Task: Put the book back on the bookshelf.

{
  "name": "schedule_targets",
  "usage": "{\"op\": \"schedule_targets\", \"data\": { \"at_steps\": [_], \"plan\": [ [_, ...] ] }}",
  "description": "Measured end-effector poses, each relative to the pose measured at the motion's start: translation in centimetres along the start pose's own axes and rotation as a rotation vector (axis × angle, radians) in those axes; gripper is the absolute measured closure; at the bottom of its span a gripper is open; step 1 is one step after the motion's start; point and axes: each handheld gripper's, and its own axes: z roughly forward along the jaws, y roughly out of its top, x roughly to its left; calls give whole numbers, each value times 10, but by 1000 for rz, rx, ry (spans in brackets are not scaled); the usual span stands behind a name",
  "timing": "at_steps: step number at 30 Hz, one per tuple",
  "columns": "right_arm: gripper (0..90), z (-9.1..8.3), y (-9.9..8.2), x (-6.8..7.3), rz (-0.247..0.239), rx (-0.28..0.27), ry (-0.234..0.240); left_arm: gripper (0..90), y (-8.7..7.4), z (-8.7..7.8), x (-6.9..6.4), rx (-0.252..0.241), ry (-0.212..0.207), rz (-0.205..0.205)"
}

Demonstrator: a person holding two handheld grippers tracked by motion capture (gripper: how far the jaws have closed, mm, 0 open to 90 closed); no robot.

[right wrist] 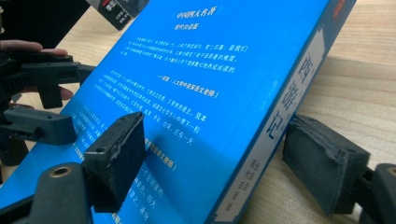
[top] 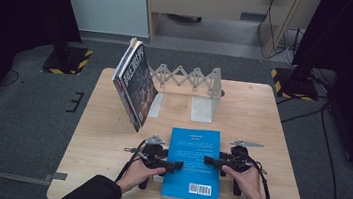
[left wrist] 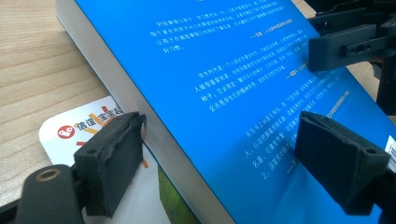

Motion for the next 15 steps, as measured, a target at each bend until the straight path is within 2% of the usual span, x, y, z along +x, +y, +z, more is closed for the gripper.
{"op": "schedule_targets", "data": {
  "at_steps": [2,7,9,15],
  "plan": [
    [247,-2,2,1,-16,0,-2,148,0,0,0,2,-5,-2],
    [299,-9,5,3,-20,-5,5,147,1,-1,2,9,-18,-12],
    [309,-11,5,2,-7,-13,17,150,1,-2,2,12,-20,-14],
    [306,-6,2,-4,39,14,20,183,2,-2,2,14,-10,-11]
  ]
}}
